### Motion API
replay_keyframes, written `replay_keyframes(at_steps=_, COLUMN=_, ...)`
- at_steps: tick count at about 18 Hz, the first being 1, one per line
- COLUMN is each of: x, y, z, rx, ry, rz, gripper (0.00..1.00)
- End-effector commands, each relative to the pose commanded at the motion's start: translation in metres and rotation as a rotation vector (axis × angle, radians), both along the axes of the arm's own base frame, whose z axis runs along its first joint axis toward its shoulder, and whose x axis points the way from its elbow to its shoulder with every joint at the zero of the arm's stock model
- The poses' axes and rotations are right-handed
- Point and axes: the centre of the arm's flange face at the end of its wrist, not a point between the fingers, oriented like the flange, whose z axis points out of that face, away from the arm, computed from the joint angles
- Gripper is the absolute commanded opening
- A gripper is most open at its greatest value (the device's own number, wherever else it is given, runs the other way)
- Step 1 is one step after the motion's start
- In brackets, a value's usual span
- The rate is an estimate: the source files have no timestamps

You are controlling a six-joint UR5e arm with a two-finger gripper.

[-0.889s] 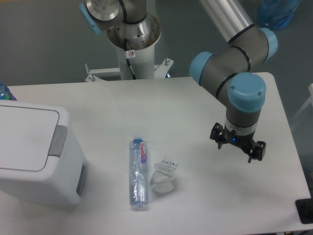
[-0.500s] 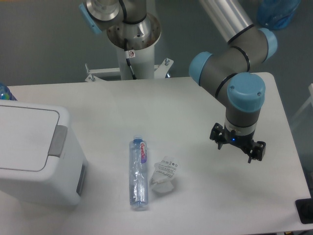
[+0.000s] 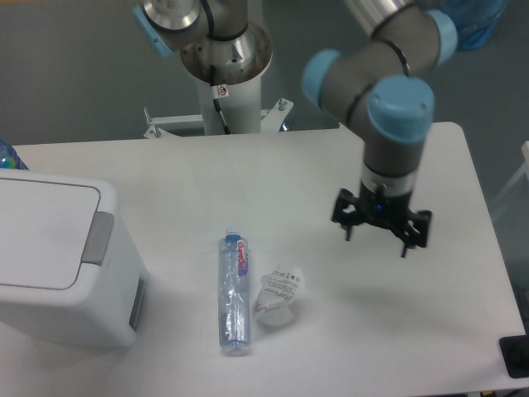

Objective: Open the trash can
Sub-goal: 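Move the open gripper across the table to the trash can lid's grey handle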

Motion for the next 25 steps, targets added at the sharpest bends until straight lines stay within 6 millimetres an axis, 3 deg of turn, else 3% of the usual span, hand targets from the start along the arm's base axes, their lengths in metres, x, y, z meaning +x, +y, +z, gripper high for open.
replay_keyframes(at_steps=2, x=0.031, y=0.014, z=0.026, rx=0.086, ry=-0.044, rz=0.083, gripper=1.0)
replay_keyframes(at_steps=4, x=0.053, y=0.028, z=0.041, rx=0.129, ry=-0.083, rz=0.18, gripper=1.0)
replay_keyframes(at_steps=7, x=0.096, y=0.052, z=0.055, rx=0.162, ry=-0.111, rz=0.162, gripper=1.0)
replay_keyframes(at_steps=14, x=0.136, y=0.085, z=0.095, rx=0.312, ry=-0.233, rz=0.097, gripper=1.0)
replay_keyframes(at_steps=17, x=0.141, y=0.088, z=0.089, rx=0.302, ry=-0.236, rz=0.079, gripper=1.0)
replay_keyframes(at_steps=22, x=0.149, y=0.13, z=0.074, rx=0.282, ry=-0.245, rz=0.024, gripper=1.0)
replay_keyframes(at_steps=25, x=0.16, y=0.133, z=0.063, rx=0.261, ry=-0.258, rz=0.016, gripper=1.0)
